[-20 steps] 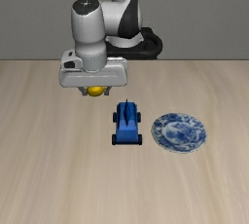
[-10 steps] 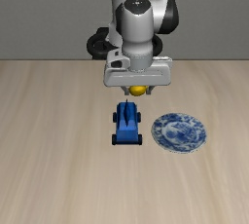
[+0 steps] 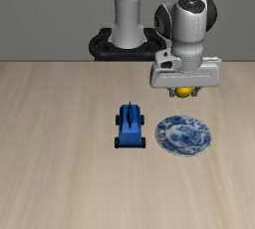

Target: Pick up the lemon and put it on the plate

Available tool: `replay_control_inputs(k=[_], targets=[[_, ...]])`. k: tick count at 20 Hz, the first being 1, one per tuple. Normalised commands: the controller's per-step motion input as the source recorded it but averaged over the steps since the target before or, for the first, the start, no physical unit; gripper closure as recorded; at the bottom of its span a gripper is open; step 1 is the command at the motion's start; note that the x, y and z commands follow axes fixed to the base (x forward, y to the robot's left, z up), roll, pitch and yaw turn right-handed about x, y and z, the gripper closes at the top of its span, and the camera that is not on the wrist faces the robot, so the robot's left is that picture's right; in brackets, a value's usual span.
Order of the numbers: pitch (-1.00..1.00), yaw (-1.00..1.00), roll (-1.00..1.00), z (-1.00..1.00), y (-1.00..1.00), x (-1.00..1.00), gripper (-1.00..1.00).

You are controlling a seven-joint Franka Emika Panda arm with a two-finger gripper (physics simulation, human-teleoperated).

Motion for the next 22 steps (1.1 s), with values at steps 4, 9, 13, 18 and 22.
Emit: replay_control_inputs(k=[4, 9, 13, 18, 22], targets=[[0.00, 0.00, 0.00, 0.00, 0.00, 1.00, 1.00], [0.00, 0.00, 0.00, -0.80, -0.20, 0.00, 1.00], [0.00, 0.00, 0.00, -0.75, 0.00, 0.00, -1.00], [0.00, 0.00, 0.00, 0.00, 0.00, 0.00, -1.00], [0.00, 0.00, 0.00, 0.00, 0.00, 0.00, -1.00]])
